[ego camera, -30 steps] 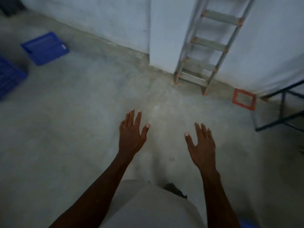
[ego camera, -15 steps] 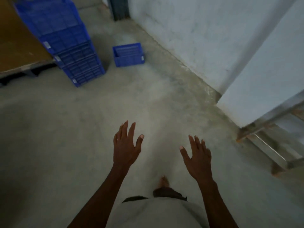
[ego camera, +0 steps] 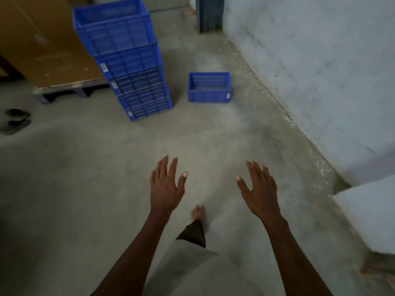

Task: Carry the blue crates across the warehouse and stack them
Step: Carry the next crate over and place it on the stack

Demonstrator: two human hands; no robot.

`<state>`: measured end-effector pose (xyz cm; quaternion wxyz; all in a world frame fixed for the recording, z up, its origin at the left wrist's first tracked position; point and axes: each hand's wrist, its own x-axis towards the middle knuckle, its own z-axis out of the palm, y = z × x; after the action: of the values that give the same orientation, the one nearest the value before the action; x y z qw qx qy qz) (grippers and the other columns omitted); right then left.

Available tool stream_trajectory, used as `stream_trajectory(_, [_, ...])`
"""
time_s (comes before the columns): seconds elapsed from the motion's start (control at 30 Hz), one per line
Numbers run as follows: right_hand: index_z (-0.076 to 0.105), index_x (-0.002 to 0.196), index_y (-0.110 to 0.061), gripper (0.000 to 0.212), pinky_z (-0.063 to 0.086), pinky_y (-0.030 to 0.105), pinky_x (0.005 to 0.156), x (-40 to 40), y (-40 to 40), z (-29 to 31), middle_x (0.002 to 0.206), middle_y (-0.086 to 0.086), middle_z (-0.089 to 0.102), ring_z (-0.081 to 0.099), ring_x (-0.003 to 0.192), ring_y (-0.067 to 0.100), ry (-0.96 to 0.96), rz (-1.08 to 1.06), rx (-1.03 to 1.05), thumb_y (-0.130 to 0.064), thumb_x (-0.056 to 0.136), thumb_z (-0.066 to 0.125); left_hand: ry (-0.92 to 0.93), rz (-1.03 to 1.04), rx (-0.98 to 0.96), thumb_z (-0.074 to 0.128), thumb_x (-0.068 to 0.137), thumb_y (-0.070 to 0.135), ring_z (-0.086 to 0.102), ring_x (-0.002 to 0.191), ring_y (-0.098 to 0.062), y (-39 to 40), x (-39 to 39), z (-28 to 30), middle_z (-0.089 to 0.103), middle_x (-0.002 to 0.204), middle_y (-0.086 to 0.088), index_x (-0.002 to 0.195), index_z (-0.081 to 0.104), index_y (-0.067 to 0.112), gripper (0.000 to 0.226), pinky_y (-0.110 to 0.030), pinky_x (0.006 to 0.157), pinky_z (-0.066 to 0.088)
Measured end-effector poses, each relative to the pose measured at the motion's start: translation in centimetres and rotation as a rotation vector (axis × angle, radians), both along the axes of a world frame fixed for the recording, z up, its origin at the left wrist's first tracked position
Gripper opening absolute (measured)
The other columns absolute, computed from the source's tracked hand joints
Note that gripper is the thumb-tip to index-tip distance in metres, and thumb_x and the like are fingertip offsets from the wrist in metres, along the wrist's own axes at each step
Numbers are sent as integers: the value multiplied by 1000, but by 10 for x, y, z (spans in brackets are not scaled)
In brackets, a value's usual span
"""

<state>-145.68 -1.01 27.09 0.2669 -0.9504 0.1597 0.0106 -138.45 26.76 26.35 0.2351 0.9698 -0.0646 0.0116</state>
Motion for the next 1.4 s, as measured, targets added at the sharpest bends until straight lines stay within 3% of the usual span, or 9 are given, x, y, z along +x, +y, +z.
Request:
stream_trajectory(0.3, [21, 156, -34, 68, 11, 47, 122, 212, -44, 14, 165, -5, 18, 1, 153, 18, -26, -197, 100, -64, 96, 30, 70, -127, 2, 19, 102, 56, 18, 154, -24, -56, 242, 5, 22, 167, -3, 156, 34, 28, 63, -47, 121, 19])
stream_trajectory(0.6, [25, 155, -33, 64, 13, 45, 121, 437, -114, -6, 164, -3, 20, 3, 153, 20, 12, -172, 154, -59, 98, 35, 65, -206, 48, 22, 102, 59, 19, 154, -25, -127, 464, -4, 23, 166, -3, 155, 35, 29, 62, -50, 119, 23])
stream_trajectory(0.87, [33, 153, -30, 77, 16, 44, 122, 652, -192, 3, 162, 1, 28, 11, 152, 24, 16, -89, 173, -70, 89, 26, 62, -5, -36, 21, 102, 55, 23, 152, -22, -184, 637, 0, 30, 163, -4, 156, 34, 25, 62, -46, 119, 23])
stream_trajectory(0.97, [33, 153, -29, 67, 16, 44, 121, 726, -213, 8, 162, 1, 28, 11, 152, 25, 22, -48, 142, -62, 94, 36, 45, 26, -36, 25, 102, 56, 26, 151, -24, -202, 693, -2, 32, 162, -5, 154, 36, 24, 62, -48, 118, 26])
stream_trajectory(1.23, [31, 154, -30, 61, 15, 42, 121, 911, -261, -19, 163, 1, 25, 11, 152, 24, 97, -17, 101, -54, 99, 43, 111, 19, -15, 27, 98, 63, 22, 152, -27, -239, 870, -42, 27, 164, -7, 156, 33, 20, 72, -45, 120, 21])
stream_trajectory(1.4, [34, 153, -27, 59, 17, 42, 120, 1021, -291, -53, 163, 3, 26, 13, 152, 27, 248, -23, 88, -51, 100, 43, 183, -72, 41, 28, 98, 61, 32, 148, -33, -264, 1007, -80, 35, 160, -12, 152, 40, 16, 71, -49, 116, 28])
